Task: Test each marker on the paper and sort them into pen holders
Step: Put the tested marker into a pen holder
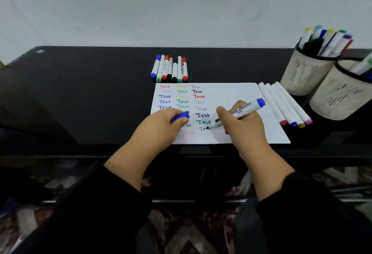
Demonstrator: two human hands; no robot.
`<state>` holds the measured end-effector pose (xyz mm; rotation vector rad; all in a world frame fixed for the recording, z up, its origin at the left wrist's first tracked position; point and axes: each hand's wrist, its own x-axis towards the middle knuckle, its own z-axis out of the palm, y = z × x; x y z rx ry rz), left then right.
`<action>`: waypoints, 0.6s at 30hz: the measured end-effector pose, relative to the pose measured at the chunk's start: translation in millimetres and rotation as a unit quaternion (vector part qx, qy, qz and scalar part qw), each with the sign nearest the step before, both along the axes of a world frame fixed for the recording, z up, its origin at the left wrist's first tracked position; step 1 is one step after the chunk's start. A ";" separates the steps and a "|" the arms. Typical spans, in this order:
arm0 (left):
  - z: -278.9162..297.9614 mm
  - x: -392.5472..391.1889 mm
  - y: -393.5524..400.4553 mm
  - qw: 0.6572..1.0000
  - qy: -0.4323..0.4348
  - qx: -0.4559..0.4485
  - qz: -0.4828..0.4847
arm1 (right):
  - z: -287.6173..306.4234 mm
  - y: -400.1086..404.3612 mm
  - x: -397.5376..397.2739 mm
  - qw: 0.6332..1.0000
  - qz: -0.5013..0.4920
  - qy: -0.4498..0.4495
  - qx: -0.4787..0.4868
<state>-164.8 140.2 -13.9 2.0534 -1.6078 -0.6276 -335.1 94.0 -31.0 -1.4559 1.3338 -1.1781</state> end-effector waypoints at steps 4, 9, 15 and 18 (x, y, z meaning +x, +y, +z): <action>-0.2 1.6 -0.6 1.000 -0.009 0.006 -0.002 | -6.4 0.9 4.9 0.999 0.026 0.029 -0.005; -0.1 3.7 -1.0 1.000 -0.017 0.002 -0.007 | -8.3 0.7 5.9 0.998 0.042 0.047 -0.008; -0.8 4.5 -2.2 1.000 -0.019 0.007 -0.008 | -8.1 -0.2 4.6 0.997 0.043 0.066 -0.016; -0.9 4.3 -2.4 1.000 -0.020 0.011 -0.008 | -8.8 -1.1 3.2 0.998 0.041 0.053 -0.007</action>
